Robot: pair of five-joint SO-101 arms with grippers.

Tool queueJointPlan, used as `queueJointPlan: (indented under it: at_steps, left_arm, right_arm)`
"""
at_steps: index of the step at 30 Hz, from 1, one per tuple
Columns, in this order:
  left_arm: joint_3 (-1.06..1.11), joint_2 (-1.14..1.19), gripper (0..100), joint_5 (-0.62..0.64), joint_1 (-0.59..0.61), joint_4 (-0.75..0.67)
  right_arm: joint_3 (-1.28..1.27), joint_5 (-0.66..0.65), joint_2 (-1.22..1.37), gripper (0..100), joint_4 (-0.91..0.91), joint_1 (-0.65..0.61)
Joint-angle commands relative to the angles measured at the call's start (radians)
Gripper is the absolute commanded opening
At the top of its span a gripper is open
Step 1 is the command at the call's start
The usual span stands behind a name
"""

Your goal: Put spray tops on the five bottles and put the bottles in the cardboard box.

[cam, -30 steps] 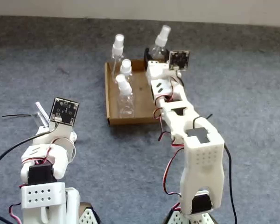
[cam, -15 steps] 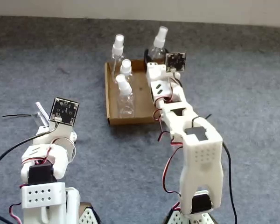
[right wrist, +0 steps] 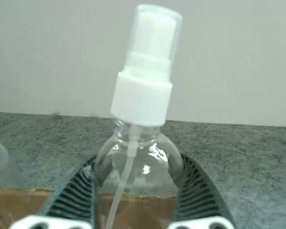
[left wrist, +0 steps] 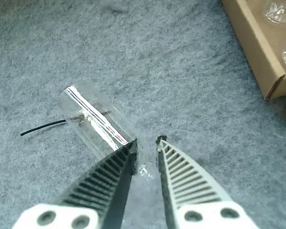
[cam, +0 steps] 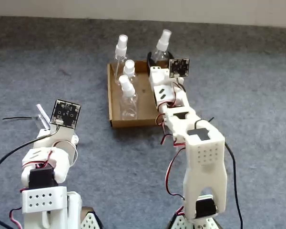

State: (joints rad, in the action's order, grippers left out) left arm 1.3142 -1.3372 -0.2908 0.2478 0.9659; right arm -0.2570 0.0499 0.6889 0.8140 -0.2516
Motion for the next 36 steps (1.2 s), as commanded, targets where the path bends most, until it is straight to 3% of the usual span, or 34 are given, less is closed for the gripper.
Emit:
queueJointPlan:
  at_steps: [1, 5, 18, 27, 36]
  left_arm:
    - [-0.004, -0.018, 8, 0.011, 0.013, -0.018]
    - [-0.004, -0.018, 8, 0.011, 0.013, -0.018]
    - [-0.004, -0.018, 8, 0.011, 0.013, -0.018]
    - [-0.002, -0.018, 8, 0.011, 0.013, -0.018]
    - [-0.002, -0.018, 8, 0.011, 0.013, -0.018]
  right_arm:
    - [0.042, -0.015, -0.013, 5.4, 0.018, 0.013]
    - [0.041, -0.015, -0.013, 15.2, -0.004, 0.015]
    - [0.019, -0.009, -0.104, 30.9, -0.163, 0.015]
    - [0.022, -0.012, -0.191, 32.0, -0.211, 0.008]
    - [0.084, -0.012, -0.282, 32.0, -0.455, 0.007]
